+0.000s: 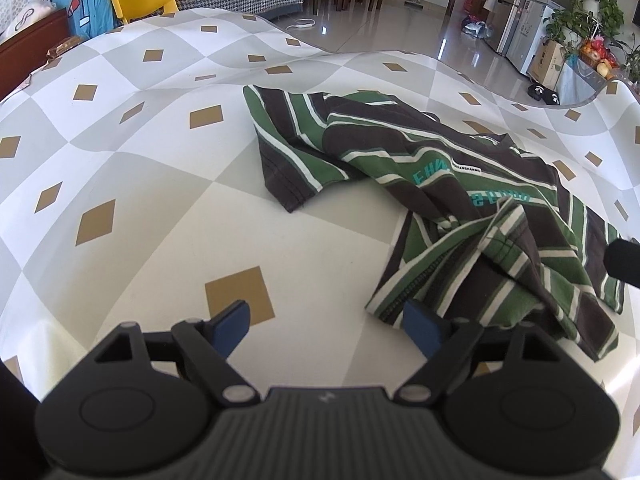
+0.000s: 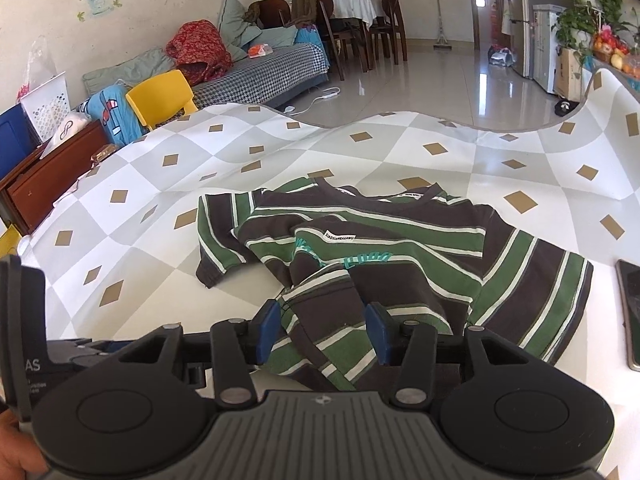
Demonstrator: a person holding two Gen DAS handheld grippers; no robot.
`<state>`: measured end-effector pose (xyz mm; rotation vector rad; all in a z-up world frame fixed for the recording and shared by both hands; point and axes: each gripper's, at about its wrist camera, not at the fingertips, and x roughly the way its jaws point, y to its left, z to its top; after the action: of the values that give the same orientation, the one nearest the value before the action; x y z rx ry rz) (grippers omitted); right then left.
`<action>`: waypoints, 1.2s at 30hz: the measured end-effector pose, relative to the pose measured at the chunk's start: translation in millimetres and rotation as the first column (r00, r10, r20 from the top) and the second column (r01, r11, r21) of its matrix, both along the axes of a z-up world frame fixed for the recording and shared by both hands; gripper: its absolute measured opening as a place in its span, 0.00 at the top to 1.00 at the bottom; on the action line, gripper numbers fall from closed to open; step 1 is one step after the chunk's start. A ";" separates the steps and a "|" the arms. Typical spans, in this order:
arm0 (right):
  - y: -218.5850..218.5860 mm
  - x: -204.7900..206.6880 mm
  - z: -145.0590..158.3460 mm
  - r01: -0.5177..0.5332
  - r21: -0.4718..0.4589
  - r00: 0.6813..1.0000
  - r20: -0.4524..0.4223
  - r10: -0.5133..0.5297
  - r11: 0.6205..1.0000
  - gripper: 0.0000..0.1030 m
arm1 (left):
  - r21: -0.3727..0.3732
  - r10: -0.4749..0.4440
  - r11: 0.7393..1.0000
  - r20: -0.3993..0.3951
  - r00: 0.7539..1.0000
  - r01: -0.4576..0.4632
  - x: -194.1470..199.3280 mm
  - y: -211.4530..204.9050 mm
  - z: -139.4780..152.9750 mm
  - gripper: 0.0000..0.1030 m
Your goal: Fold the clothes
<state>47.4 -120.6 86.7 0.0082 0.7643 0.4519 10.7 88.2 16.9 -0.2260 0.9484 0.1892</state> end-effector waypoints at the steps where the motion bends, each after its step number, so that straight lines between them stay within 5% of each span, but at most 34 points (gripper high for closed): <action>1: 0.6 4.4 -2.5 0.009 0.008 1.000 -0.011 -0.009 1.000 0.55 | -0.005 0.001 1.000 -0.007 1.000 -0.001 0.2 0.2 -1.5 0.19; 14: 8.1 56.8 -41.6 0.122 0.103 0.987 -0.113 -0.110 0.987 0.53 | -0.057 -0.004 0.998 -0.085 0.996 -0.001 2.6 3.3 -20.2 0.18; 30: 25.0 69.7 -69.2 0.075 0.096 0.984 -0.167 -0.058 0.993 0.53 | -0.052 -0.021 0.999 -0.081 0.996 0.017 5.4 2.2 -21.0 0.16; 32: 24.7 68.6 -69.4 0.074 0.094 0.984 -0.168 -0.058 0.993 0.57 | -0.051 -0.021 0.999 -0.081 0.996 0.017 5.5 2.1 -21.2 0.16; 36: 23.9 64.0 -66.7 0.059 0.067 0.987 -0.156 -0.048 0.996 0.80 | -0.057 -0.008 0.998 -0.077 0.997 0.004 4.9 4.5 -20.6 0.16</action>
<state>111.4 -96.7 20.0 0.1316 0.8974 0.4308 15.5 92.7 -3.8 -0.2692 1.0318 0.1664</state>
